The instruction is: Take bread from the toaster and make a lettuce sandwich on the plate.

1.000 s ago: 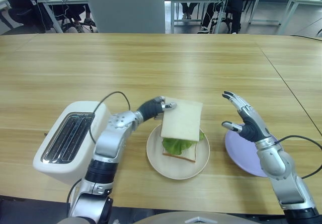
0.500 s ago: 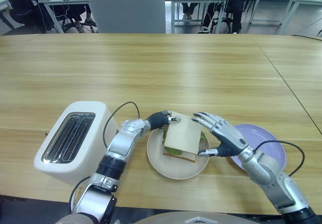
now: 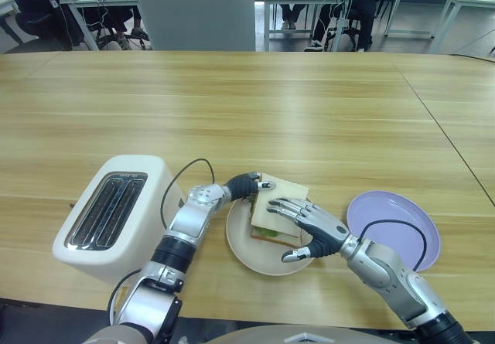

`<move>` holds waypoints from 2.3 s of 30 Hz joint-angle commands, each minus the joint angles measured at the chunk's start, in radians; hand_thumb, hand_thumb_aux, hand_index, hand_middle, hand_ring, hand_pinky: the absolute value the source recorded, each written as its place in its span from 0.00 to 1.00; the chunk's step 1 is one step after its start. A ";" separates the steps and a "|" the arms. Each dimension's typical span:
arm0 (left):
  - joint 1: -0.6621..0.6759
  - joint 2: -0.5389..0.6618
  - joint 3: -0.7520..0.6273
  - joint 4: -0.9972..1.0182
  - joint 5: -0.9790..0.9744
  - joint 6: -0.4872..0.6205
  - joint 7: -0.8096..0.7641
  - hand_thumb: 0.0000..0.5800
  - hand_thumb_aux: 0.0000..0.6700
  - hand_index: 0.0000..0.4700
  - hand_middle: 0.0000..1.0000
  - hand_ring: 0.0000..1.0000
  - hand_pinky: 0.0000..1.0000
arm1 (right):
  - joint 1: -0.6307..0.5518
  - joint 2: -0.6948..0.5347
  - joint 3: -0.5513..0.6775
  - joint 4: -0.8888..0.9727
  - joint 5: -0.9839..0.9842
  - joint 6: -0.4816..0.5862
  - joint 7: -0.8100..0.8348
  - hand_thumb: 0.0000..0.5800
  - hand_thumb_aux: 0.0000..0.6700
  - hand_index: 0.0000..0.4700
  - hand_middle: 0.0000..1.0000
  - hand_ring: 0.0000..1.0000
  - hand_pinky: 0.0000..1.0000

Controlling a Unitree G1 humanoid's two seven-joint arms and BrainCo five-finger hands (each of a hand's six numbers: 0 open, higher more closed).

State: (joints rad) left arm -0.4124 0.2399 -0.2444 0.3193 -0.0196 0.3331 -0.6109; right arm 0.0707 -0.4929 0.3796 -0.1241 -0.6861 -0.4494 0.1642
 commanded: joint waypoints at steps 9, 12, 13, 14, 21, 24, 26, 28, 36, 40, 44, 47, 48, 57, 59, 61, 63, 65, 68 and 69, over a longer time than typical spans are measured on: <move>0.017 -0.002 -0.041 0.026 0.052 -0.013 0.010 1.00 1.00 0.98 1.00 1.00 1.00 | -0.022 0.018 0.062 0.148 0.103 0.029 0.133 0.00 0.00 0.00 0.05 0.05 0.05; 0.026 -0.001 -0.052 0.023 0.067 -0.008 0.011 1.00 1.00 0.98 1.00 1.00 1.00 | -0.018 0.026 0.068 0.142 0.154 0.048 0.178 0.00 0.00 0.00 0.04 0.04 0.04; 0.030 -0.001 -0.052 0.019 0.069 -0.006 0.013 1.00 1.00 0.98 1.00 1.00 1.00 | -0.018 0.027 0.069 0.141 0.167 0.053 0.191 0.00 0.00 0.00 0.05 0.05 0.05; 0.033 -0.002 -0.052 0.013 0.072 -0.002 0.015 1.00 1.00 0.98 1.00 1.00 1.00 | -0.019 0.025 0.069 0.140 0.179 0.056 0.202 0.00 0.00 0.00 0.04 0.04 0.04; 0.048 -0.001 -0.056 -0.014 0.093 0.001 0.034 1.00 1.00 0.98 1.00 1.00 1.00 | -0.015 0.021 0.069 0.128 0.232 0.068 0.246 0.00 0.00 0.00 0.04 0.04 0.04; 0.055 0.006 -0.060 -0.041 0.110 0.003 0.048 1.00 1.00 0.98 1.00 1.00 1.00 | -0.020 0.016 0.067 0.132 0.245 0.074 0.263 0.00 0.00 0.00 0.04 0.04 0.04; 0.055 0.013 -0.054 -0.070 0.121 0.006 0.061 0.88 0.65 0.63 1.00 1.00 1.00 | -0.019 0.013 0.065 0.139 0.249 0.073 0.271 0.00 0.00 0.00 0.04 0.04 0.04; 0.047 0.022 -0.044 -0.102 0.133 0.010 0.083 0.00 0.00 0.00 1.00 1.00 1.00 | -0.014 0.009 0.067 0.141 0.251 0.070 0.277 0.00 0.00 0.00 0.05 0.05 0.05; 0.012 0.053 0.005 -0.285 0.175 0.063 0.167 0.00 0.00 0.00 1.00 1.00 1.00 | -0.001 0.005 0.075 0.142 0.251 0.064 0.291 0.00 0.00 0.00 0.05 0.05 0.05; 0.011 0.063 0.015 -0.323 0.184 0.084 0.181 0.00 0.00 0.00 0.89 0.89 0.89 | 0.001 -0.003 0.089 0.149 0.221 0.057 0.286 0.00 0.00 0.00 0.05 0.05 0.05; 0.005 0.079 0.046 -0.356 0.188 0.092 0.200 0.00 0.00 0.00 0.84 0.84 0.84 | -0.004 -0.035 0.121 0.165 0.103 0.002 0.237 0.00 0.00 0.00 0.05 0.05 0.05; -0.007 0.072 0.079 -0.394 0.167 0.099 0.217 0.00 0.00 0.00 0.82 0.82 0.82 | -0.002 -0.031 0.116 0.161 0.092 -0.005 0.226 0.00 0.00 0.00 0.05 0.05 0.05; -0.007 0.067 0.093 -0.412 0.159 0.098 0.225 0.00 0.00 0.00 0.81 0.81 0.81 | -0.001 -0.028 0.109 0.154 0.096 -0.004 0.222 0.00 0.00 0.00 0.05 0.05 0.05; 0.160 -0.036 0.235 -0.738 0.079 0.005 0.358 0.00 0.00 0.00 0.61 0.61 0.61 | 0.073 0.080 -0.037 -0.117 0.366 0.191 0.231 0.00 0.00 0.00 0.07 0.07 0.07; 0.225 -0.058 0.258 -0.840 0.064 -0.009 0.383 0.00 0.00 0.00 0.72 0.72 0.72 | 0.081 0.118 -0.075 -0.193 0.448 0.245 0.226 0.00 0.00 0.00 0.08 0.08 0.08; 0.291 -0.075 0.276 -0.924 0.040 -0.015 0.394 0.00 0.00 0.00 0.87 0.87 0.87 | 0.092 0.155 -0.106 -0.259 0.523 0.291 0.220 0.00 0.00 0.00 0.09 0.09 0.09; 0.375 -0.099 0.294 -1.005 -0.001 -0.025 0.401 0.00 0.00 0.00 1.00 1.00 1.00 | 0.115 0.192 -0.125 -0.320 0.605 0.338 0.214 0.00 0.00 0.00 0.23 0.23 0.23; 0.469 -0.102 0.292 -1.070 -0.016 -0.062 0.394 0.00 0.00 0.00 1.00 1.00 1.00 | 0.151 0.213 -0.127 -0.359 0.680 0.370 0.225 0.00 0.00 0.00 0.36 0.36 0.36; 0.670 -0.099 0.257 -1.151 -0.061 -0.144 0.353 0.99 0.88 0.86 1.00 1.00 1.00 | 0.231 0.213 -0.119 -0.377 0.765 0.377 0.253 0.60 0.36 0.36 0.68 0.68 0.68; 0.746 -0.091 0.242 -1.159 -0.063 -0.186 0.338 1.00 1.00 0.98 1.00 1.00 1.00 | 0.258 0.205 -0.116 -0.372 0.776 0.357 0.263 0.91 0.70 0.68 0.78 0.78 0.78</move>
State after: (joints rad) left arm 0.2446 0.1358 0.0307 -0.8083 -0.0638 0.2145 -0.2394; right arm 0.2939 -0.2756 0.2617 -0.4891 0.0462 -0.0889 0.4030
